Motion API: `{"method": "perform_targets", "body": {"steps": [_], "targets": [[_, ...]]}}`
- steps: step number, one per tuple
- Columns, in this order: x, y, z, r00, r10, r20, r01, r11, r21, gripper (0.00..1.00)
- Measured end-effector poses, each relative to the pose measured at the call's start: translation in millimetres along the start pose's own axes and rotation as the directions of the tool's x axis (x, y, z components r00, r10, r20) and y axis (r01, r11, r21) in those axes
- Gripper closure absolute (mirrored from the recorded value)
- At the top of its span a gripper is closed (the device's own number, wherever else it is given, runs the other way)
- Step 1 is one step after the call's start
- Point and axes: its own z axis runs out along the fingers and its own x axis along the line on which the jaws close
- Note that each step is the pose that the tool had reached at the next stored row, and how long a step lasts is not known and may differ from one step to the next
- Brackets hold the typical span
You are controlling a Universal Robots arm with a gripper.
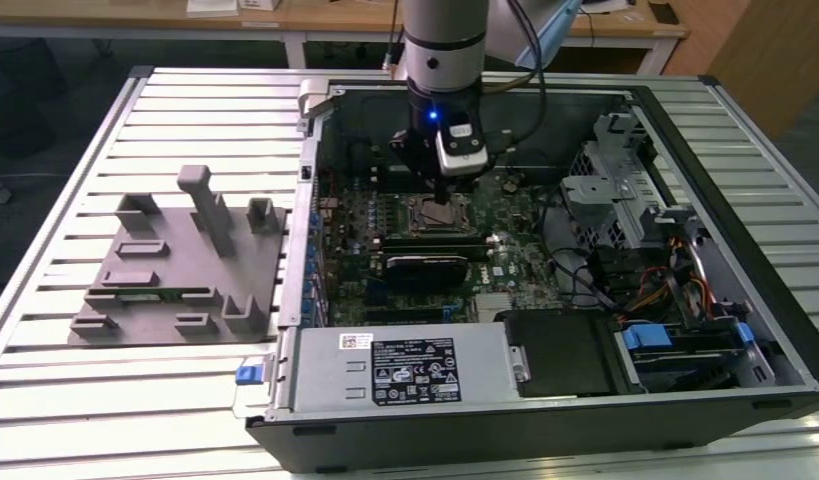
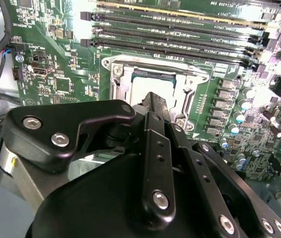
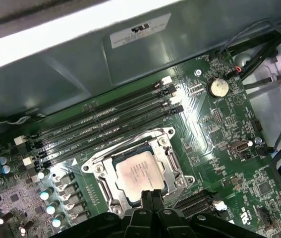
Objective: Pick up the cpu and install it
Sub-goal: 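Install the second cpu locking lever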
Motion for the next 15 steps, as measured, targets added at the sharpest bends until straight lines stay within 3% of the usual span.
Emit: {"method": "perform_targets", "body": {"steps": [15], "targets": [[-9.3, -20.8, 0.7, 1.0000, 0.000, 0.0000, 0.000, 1.0000, 0.0000, 0.89]]}}
